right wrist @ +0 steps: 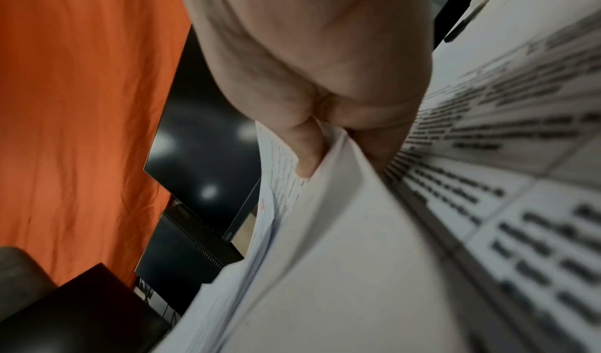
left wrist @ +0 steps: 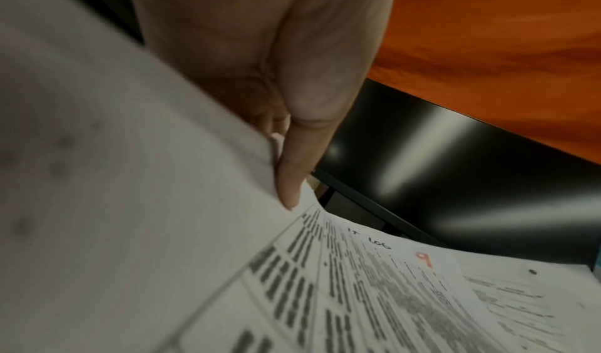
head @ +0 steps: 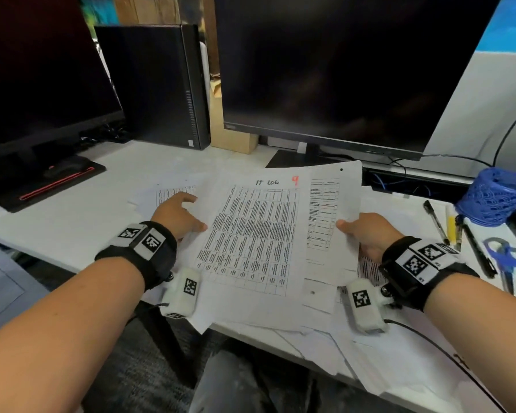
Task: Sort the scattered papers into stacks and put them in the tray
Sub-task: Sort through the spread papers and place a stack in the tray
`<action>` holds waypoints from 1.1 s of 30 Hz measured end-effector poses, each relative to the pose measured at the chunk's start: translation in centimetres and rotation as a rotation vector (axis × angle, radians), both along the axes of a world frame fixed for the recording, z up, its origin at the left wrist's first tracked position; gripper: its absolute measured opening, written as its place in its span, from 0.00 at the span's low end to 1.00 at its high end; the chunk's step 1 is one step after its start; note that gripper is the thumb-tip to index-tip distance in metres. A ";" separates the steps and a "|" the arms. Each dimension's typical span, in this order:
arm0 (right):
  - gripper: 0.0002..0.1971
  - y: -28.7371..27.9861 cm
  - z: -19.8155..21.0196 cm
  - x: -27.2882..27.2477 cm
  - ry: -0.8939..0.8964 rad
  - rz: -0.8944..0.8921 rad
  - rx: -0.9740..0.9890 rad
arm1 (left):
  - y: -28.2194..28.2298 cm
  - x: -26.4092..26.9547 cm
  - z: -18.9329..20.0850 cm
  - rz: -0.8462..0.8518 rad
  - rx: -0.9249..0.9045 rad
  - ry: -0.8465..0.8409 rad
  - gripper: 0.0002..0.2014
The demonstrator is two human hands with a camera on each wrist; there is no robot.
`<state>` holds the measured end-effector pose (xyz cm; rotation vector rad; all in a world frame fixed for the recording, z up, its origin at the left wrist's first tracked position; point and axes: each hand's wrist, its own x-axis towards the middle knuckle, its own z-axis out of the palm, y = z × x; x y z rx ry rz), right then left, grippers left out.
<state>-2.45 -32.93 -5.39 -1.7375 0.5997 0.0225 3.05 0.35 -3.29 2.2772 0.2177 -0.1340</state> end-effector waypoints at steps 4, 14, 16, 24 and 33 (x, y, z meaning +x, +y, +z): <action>0.17 -0.3 0.1 -0.3 -0.062 -0.027 0.055 | 0.6 0.1 -0.1 0.042 -0.108 0.201 0.40; 0.17 -1.6 0.1 -0.8 -0.222 -0.203 0.037 | 0.5 -0.9 1.2 -0.069 0.156 0.140 0.22; 0.17 -2.5 0.7 -0.9 -0.219 -0.194 0.030 | 0.6 -1.3 1.8 -0.107 0.255 0.013 0.16; 0.08 -6.8 4.3 -2.0 -0.174 -0.002 -0.031 | 0.5 -2.2 4.7 -0.112 0.006 -0.269 0.04; 0.05 -7.1 6.4 -3.2 -0.294 0.144 -0.310 | -6.8 -1.1 8.8 -0.410 0.258 -0.680 0.19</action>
